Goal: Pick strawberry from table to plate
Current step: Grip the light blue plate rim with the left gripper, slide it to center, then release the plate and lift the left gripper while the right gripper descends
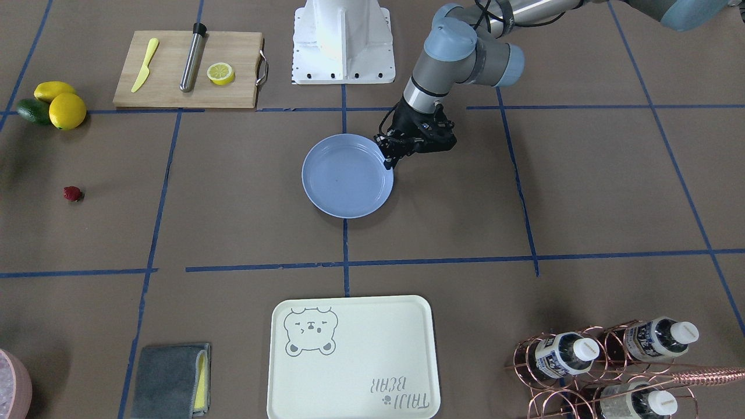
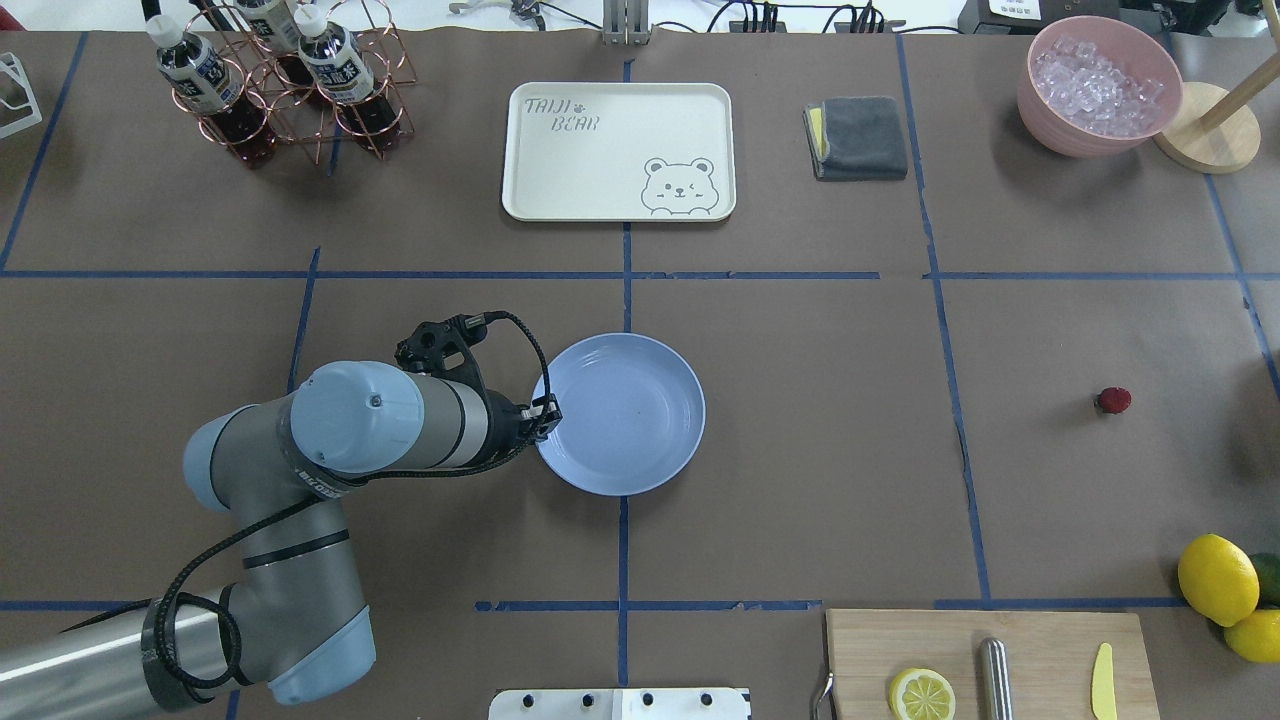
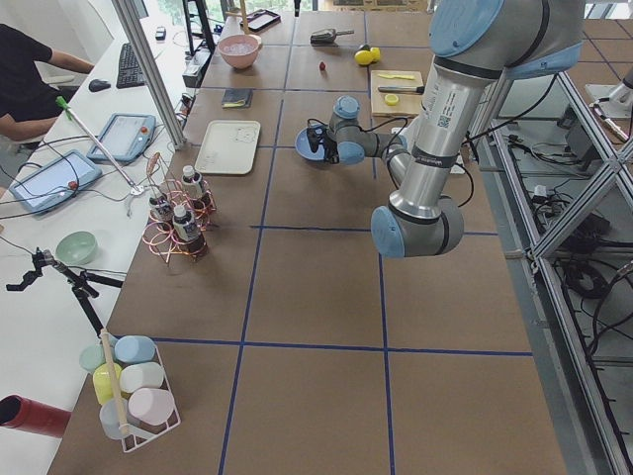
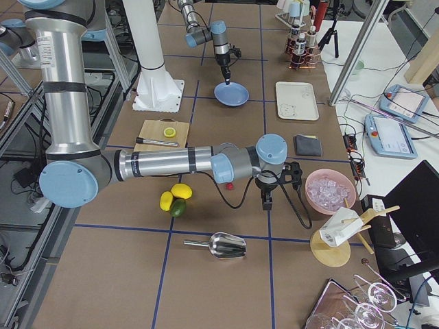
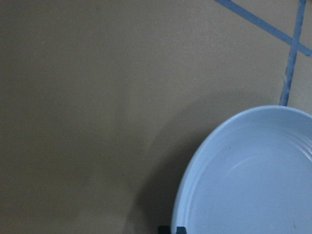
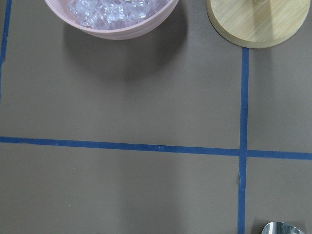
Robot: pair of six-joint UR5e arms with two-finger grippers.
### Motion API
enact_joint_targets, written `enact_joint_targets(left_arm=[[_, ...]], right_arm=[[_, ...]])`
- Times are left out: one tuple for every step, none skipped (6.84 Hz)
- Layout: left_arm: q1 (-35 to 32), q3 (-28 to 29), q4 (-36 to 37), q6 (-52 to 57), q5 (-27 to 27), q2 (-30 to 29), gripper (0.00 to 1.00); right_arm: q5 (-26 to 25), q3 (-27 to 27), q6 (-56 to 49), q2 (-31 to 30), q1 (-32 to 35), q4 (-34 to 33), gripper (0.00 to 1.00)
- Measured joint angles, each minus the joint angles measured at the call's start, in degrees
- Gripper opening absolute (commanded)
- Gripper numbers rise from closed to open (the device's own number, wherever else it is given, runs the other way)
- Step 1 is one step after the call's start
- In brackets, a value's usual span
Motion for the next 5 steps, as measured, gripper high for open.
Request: enact_joint_targets(left_arm=[[-0.01, -0.91, 0.03, 0.05, 0.18, 0.08, 1.00], [-0.10, -2.56, 0.38, 0.12, 0.12, 0.11, 1.00], [-0.22, -4.32, 2.18, 0.30, -0.11, 0.00, 1.00], [-0.71, -6.17, 5.71, 1.08, -0.32, -0.25, 1.00], [-1.90, -7.95, 9.09, 2.93, -1.19, -0.42, 1.00]], right_arm=[[-0.01, 0.16, 0.44, 0.01, -0.47, 0.00, 1.00], [-0.08, 0.81, 2.08, 0.00, -1.81, 0.02, 1.00], [-0.21, 2.13, 4.92, -0.01, -3.87, 0.08, 1.00], [-0.44, 3.58, 8.23, -0.12, -6.25, 0.49, 1.00], [-1.25, 4.44, 12.03, -0.67, -8.73, 2.93, 1.00]])
